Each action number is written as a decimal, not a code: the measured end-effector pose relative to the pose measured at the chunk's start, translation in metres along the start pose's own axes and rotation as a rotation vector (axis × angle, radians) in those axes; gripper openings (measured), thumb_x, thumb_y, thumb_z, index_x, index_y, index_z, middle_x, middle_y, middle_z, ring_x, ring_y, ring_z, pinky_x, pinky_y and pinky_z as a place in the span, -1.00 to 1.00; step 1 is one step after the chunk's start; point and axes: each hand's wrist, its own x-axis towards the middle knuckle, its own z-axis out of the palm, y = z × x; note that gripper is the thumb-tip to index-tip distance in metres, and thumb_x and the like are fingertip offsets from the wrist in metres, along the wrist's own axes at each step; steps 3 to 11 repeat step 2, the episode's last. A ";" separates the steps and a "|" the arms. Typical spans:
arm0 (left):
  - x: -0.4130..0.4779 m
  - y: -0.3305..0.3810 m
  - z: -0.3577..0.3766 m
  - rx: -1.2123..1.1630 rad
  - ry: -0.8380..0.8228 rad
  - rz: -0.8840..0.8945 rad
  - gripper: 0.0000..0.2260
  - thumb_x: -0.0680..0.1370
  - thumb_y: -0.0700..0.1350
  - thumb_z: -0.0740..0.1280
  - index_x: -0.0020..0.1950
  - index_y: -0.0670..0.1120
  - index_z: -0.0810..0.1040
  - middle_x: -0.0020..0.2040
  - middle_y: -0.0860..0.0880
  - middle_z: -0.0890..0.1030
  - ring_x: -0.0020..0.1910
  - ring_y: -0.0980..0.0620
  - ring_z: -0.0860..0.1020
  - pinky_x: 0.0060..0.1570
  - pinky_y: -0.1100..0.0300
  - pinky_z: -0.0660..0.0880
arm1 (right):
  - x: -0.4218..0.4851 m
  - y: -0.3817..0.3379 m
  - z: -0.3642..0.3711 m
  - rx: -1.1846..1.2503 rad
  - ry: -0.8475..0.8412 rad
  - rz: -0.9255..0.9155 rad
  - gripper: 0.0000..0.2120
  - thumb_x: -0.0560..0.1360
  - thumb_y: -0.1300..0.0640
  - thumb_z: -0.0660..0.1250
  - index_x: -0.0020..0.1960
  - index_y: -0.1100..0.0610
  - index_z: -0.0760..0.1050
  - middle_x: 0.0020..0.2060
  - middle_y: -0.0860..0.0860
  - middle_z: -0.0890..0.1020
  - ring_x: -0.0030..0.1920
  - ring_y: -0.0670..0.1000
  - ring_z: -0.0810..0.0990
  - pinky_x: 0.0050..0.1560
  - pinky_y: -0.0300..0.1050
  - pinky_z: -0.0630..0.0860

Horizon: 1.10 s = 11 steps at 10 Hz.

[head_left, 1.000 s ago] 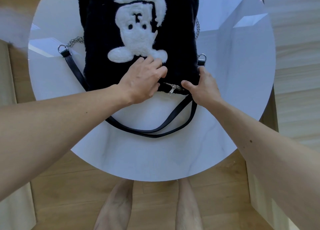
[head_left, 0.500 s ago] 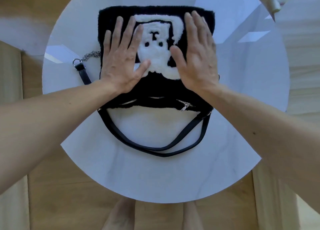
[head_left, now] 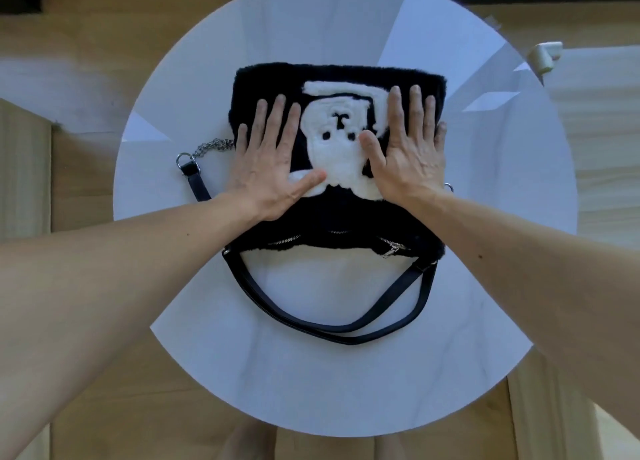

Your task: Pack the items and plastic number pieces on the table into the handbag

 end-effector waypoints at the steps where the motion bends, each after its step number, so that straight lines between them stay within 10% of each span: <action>1: 0.000 0.007 -0.026 -0.037 0.019 -0.019 -0.15 0.53 0.39 0.07 0.63 -0.05 -0.16 0.64 -0.06 -0.19 0.60 -0.08 -0.25 0.56 -0.15 -0.11 | -0.009 -0.011 -0.017 0.028 -0.001 0.057 -0.26 0.61 -0.34 -0.12 0.64 -0.01 -0.25 0.63 0.03 -0.21 0.61 0.09 -0.25 0.57 0.17 -0.25; 11: -0.002 0.017 -0.058 -0.054 0.074 0.035 -0.20 0.57 0.32 0.08 0.63 -0.10 -0.11 0.65 -0.09 -0.13 0.61 -0.10 -0.22 0.56 -0.14 -0.08 | -0.025 -0.026 -0.042 0.067 0.076 0.029 -0.28 0.63 -0.28 -0.06 0.64 0.01 -0.22 0.63 0.04 -0.16 0.62 0.07 -0.20 0.58 0.15 -0.21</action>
